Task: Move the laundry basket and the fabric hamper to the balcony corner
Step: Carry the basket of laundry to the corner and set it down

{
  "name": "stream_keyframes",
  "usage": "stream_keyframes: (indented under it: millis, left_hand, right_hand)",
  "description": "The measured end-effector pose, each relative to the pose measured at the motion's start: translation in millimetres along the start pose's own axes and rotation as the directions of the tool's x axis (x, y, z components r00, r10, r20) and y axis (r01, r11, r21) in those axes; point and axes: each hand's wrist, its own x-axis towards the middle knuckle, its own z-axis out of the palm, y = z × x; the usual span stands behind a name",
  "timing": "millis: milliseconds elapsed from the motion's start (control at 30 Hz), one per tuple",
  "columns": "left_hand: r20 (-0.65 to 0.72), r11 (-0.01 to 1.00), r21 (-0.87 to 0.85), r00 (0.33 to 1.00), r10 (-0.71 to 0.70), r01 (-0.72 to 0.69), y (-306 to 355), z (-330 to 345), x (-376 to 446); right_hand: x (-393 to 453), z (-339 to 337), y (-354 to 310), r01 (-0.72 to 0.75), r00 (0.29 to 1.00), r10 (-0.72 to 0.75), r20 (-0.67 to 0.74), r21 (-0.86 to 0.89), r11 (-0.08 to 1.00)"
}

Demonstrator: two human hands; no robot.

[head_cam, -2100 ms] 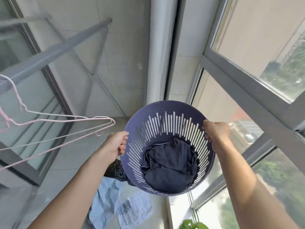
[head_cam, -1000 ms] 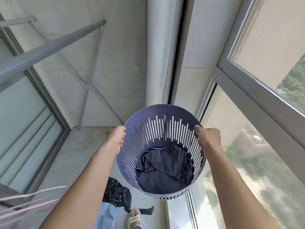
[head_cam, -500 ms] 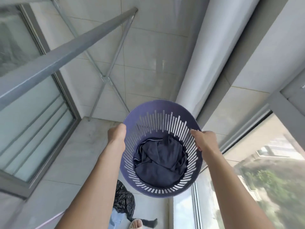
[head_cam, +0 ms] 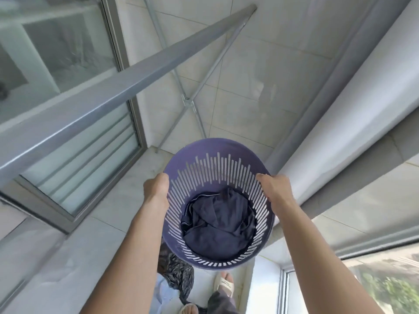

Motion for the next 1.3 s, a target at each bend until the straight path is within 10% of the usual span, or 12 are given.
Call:
stream_keyframes:
  millis: [433,1300]
  left_hand:
    - [-0.098,0.974,-0.223,0.995,0.007,-0.029,51,48,22]
    - [0.136,1.0,0.021,0.991,-0.005,0.003,130,208,122]
  right_hand:
    - [113,5,-66,0.109,0.983,-0.101,0.153,-0.042,0.993]
    - [288,-14,-104,0.0,0.998,0.0,0.062,-0.014,1.0]
